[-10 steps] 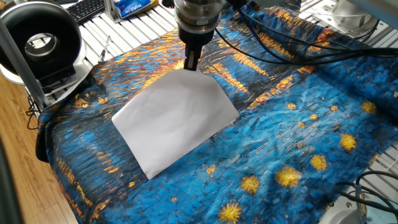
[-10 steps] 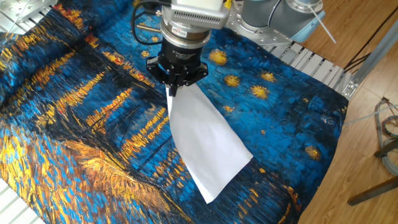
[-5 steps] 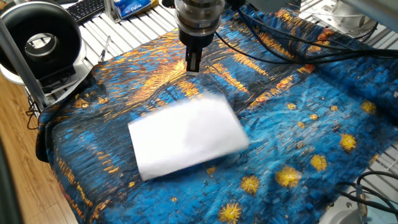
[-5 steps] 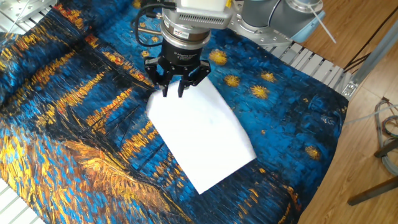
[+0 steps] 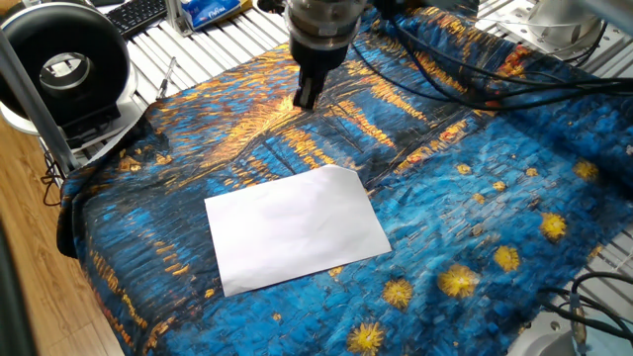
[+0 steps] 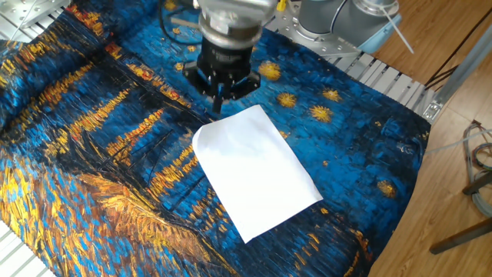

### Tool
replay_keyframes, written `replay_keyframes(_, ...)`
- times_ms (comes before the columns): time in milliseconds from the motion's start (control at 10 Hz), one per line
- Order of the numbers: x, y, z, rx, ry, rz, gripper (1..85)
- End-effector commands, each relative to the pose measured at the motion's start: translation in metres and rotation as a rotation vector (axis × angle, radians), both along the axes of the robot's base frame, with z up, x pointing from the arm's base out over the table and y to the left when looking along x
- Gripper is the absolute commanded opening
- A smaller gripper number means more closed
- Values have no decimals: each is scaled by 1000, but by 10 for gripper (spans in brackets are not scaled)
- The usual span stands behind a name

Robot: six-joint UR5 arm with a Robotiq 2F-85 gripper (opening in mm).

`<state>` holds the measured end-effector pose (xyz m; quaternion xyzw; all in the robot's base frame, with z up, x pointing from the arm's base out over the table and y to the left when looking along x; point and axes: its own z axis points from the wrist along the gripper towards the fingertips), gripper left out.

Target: Flip over and spread out the paper that is laid flat on the table

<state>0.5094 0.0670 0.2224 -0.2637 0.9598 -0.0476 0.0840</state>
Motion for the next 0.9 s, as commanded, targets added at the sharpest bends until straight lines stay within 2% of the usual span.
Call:
replay_keyframes(0,-14,1,29,91,-11,-244,10)
replay_keyframes(100,-17,-4,37,100,-34,-265,10)
replay_keyframes(300,-33,-10,52,111,-31,-341,10)
replay_keyframes(400,-50,-4,56,146,14,-411,10)
replay_keyframes(600,-96,-9,57,128,129,-483,10)
replay_keyframes(700,-107,-14,54,128,133,-496,10)
replay_keyframes(800,-123,-13,51,131,173,-518,10)
